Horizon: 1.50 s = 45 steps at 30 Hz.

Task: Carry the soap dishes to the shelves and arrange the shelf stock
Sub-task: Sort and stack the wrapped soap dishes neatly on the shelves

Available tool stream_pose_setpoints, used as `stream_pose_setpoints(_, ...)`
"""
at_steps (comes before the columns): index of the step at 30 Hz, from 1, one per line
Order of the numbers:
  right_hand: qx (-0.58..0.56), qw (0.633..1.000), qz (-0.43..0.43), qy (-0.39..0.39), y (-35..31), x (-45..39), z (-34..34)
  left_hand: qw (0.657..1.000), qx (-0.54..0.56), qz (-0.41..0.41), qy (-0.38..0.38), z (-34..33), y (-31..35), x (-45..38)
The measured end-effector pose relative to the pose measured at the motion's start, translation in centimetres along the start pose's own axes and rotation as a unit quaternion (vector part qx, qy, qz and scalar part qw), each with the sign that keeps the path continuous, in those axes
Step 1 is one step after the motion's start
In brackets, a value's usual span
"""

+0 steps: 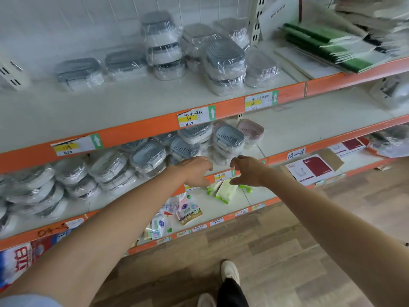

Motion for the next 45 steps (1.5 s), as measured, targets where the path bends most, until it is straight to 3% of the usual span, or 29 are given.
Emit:
stream_pose_setpoints(20, 0.048, 0.991, 0.019, 0.124, -4.6, 6.1, 11.7, 0.981, 0.034, -0.024, 0.188, 13.2, 1.0, 7.7)
stream_pose_setpoints(29, 0.069, 0.981, 0.076, 0.162, -7.7, 4.6, 17.6, 0.967, 0.056, 0.062, 0.241, 18.4, -3.3, 9.6)
stream_pose_setpoints(32, 0.086, 0.978, 0.089, 0.169, -7.5, 4.4, 19.7, 0.967, 0.053, 0.116, 0.221, 19.7, -4.3, 9.0)
stream_pose_setpoints(37, 0.095, 0.976, 0.08, 0.18, -5.3, 4.1, 23.5, 0.95, 0.115, 0.176, 0.23, 24.0, -4.7, 8.4)
stream_pose_setpoints(45, 0.088, 0.975, 0.044, 0.199, 0.8, 3.1, 27.0, 0.943, 0.102, 0.207, 0.241, 28.0, -3.6, 3.9)
Point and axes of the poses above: each hand's wrist, its own x-axis away from the middle knuckle, its own z-axis out of the back of the hand, y = z × x, the point moved 10 cm from there along -x, towards the middle knuckle, and after that the axes turned 9 degrees about -y, right-handed, at the moved point
